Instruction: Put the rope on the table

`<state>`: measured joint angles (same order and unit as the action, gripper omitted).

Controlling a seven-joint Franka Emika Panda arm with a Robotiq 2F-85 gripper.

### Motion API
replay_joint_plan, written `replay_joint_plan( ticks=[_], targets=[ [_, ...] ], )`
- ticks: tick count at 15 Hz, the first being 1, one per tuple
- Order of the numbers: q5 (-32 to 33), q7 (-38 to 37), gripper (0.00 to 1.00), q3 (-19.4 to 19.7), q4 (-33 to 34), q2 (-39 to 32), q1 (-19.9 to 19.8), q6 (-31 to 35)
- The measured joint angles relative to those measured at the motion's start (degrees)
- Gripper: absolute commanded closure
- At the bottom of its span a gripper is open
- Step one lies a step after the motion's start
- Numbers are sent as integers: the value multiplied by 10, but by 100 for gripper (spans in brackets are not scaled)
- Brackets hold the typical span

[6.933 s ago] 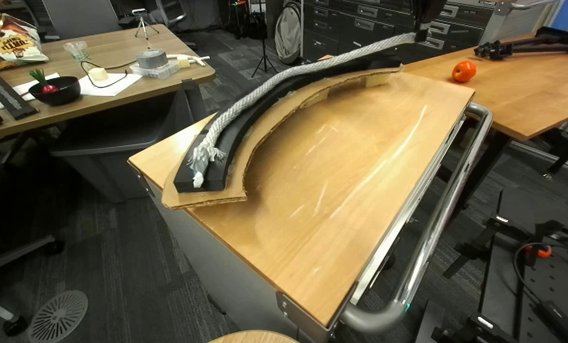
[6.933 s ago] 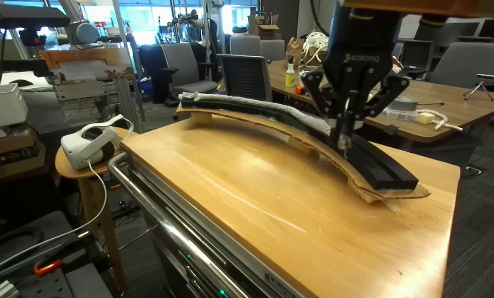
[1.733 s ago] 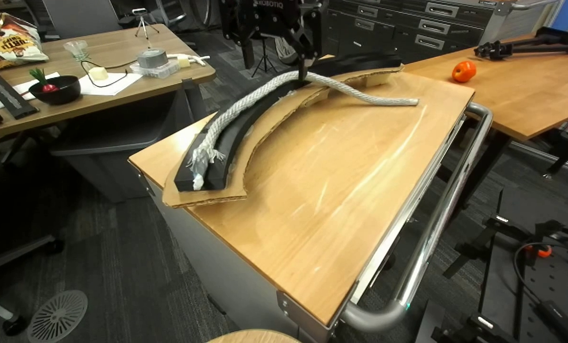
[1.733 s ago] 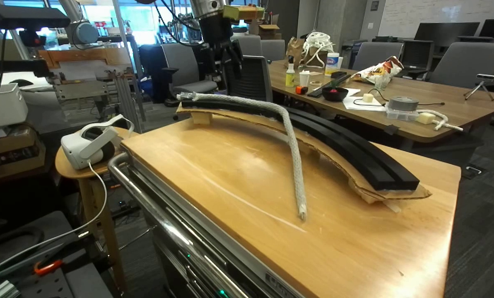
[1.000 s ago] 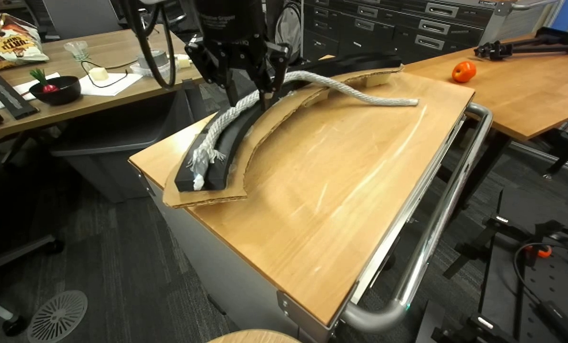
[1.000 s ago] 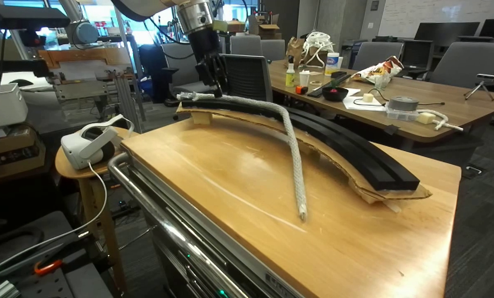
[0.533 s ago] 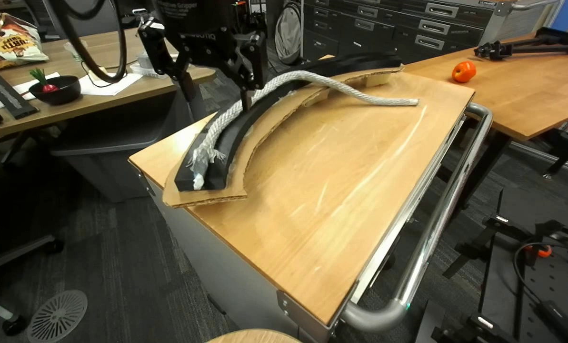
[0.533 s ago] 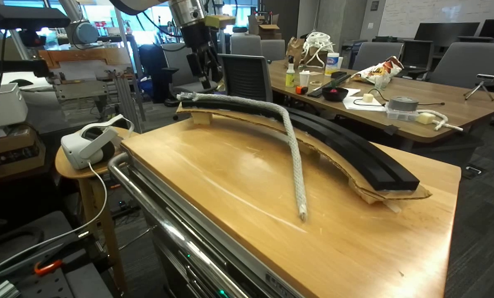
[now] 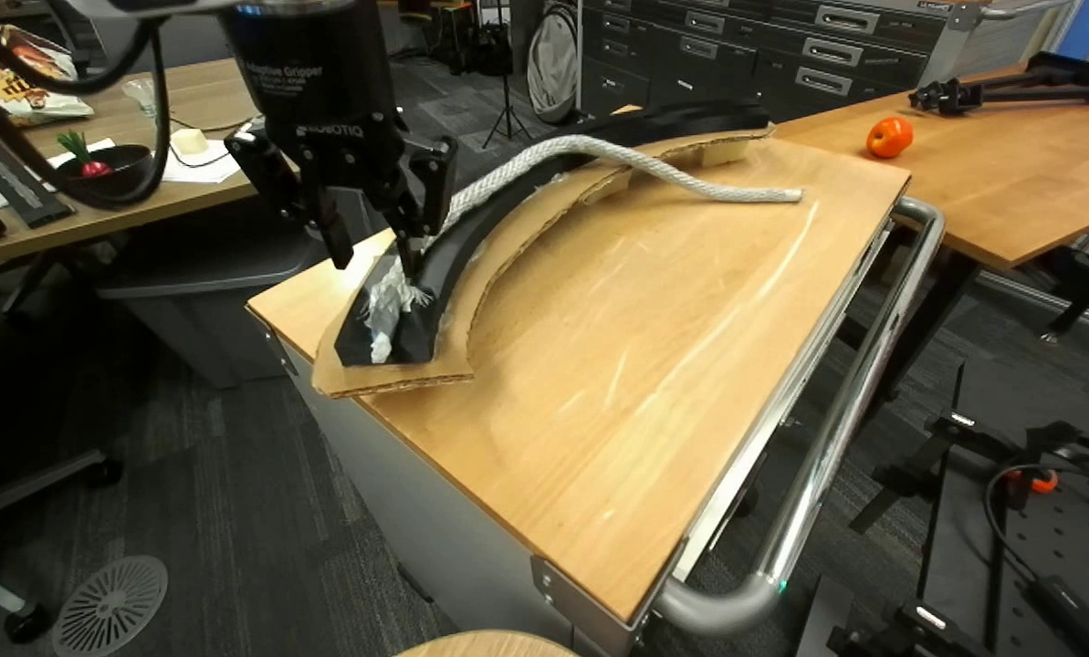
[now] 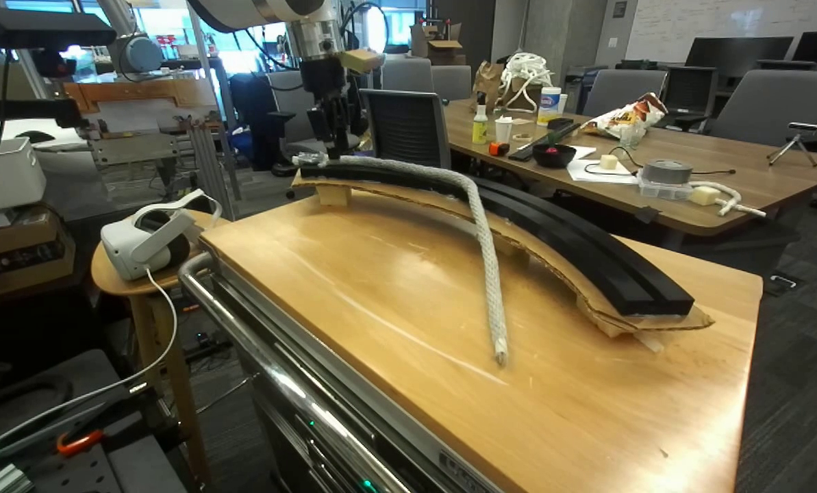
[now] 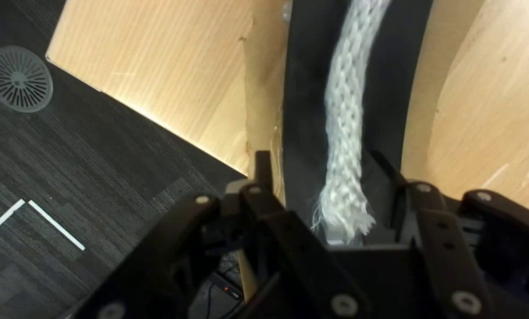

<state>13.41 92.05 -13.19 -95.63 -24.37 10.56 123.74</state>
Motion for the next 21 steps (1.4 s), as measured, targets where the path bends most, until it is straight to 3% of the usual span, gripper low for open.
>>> replay_joint_plan(
  ticks=[2, 4, 7, 14, 21],
  targets=[
    [-15, 11, 91, 0, 11, -12, -3, -9],
    [-28, 19, 98, 0, 20, -18, -8, -19],
    [-43, 28, 93, 0, 28, -21, -16, -31],
    [-51, 45, 94, -5, 29, -8, -17, -55],
    [-52, 31, 94, -9, 3, 64, -9, -154]
  ],
)
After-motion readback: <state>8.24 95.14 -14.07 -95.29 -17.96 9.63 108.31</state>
